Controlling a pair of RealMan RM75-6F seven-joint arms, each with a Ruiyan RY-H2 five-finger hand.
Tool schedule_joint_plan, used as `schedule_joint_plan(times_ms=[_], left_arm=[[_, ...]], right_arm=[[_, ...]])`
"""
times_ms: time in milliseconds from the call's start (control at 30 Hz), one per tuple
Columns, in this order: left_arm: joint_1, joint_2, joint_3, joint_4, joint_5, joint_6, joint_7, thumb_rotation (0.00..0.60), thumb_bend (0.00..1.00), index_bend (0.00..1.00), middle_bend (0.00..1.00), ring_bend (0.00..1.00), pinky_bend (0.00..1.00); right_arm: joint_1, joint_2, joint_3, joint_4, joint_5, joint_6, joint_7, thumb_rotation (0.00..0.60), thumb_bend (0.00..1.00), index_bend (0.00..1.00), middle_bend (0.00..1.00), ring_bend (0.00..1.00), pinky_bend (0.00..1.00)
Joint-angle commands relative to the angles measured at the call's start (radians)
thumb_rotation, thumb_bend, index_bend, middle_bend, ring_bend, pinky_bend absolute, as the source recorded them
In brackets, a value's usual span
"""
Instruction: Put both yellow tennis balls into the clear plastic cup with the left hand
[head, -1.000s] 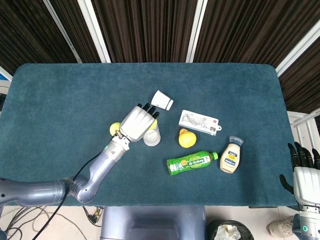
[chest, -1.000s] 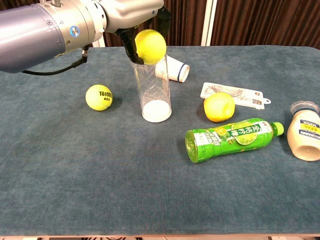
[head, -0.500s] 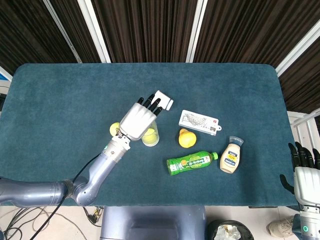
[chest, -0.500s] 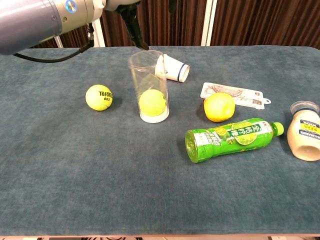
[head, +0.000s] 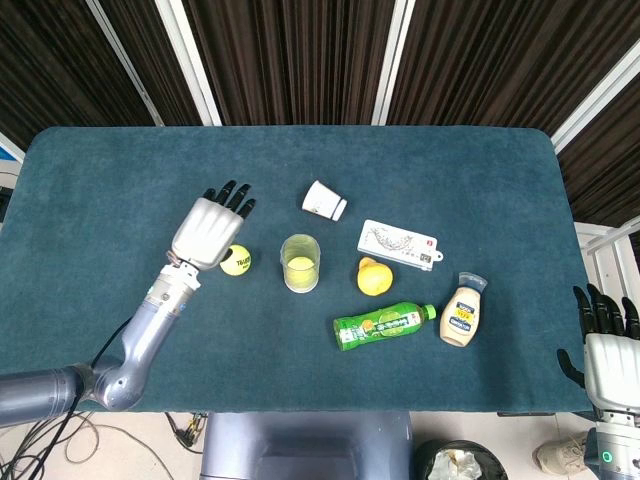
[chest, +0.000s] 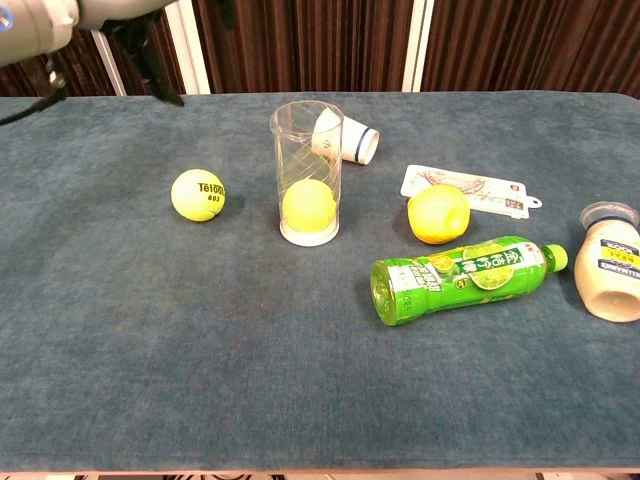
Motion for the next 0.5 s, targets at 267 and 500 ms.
schedule_joint_plan(times_ms=[267, 500], left_arm=[[0.026, -0.081, 0.057, 0.234, -0.048, -0.179, -0.178, 0.600, 0.01, 0.22, 0.11, 0.10, 0.31], [0.007, -0.125, 0.068, 0.265, -0.082, -0.219, -0.165, 0.600, 0.01, 0.22, 0.11, 0.10, 0.31]], right_arm=[[0.001, -0.002, 0.001, 0.001, 0.008, 0.000, -0.007, 0.600, 0.34, 0.03, 0.08, 0.12, 0.07], [-0.003, 0.000, 0.006, -0.003, 0.013, 0.010, -0.011, 0.600, 0.34, 0.03, 0.08, 0.12, 0.07]])
